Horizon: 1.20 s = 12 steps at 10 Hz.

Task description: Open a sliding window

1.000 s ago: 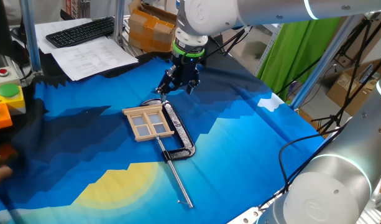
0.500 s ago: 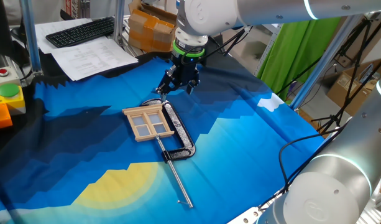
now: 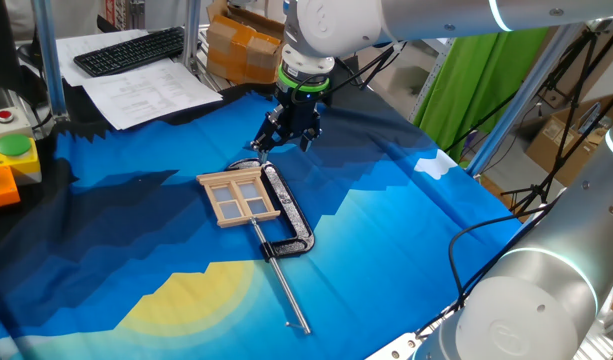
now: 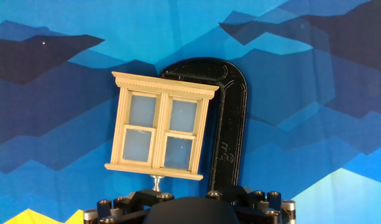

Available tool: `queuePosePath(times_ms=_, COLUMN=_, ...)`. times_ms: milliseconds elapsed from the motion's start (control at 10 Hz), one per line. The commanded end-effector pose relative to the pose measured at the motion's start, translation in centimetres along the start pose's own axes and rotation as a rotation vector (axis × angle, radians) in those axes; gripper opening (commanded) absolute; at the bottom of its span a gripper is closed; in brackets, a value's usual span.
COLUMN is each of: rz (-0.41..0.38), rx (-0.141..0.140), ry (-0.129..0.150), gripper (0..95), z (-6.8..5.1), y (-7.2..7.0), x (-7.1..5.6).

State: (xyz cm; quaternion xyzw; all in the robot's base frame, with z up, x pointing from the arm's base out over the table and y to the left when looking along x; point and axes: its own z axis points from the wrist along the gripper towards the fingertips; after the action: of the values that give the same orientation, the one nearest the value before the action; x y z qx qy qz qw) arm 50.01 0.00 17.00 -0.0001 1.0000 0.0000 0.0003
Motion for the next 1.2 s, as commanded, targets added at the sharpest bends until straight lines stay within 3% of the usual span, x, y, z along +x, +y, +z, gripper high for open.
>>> queuePosePath(times_ms=100, rz=0.073, rx=-0.123, ry=0.084, gripper=0.0, z=0.0, y=0.0, x=0.0)
queuePosePath(times_ms=400, rz=0.084, rx=-0.113, ry=0.075, gripper=0.0, z=0.8, y=0.6, x=1.5)
queuePosePath(times_ms=1200, rz=0.081, rx=-0.11, ry=0.09, gripper=0.0, z=1.0, y=1.8, x=2.6)
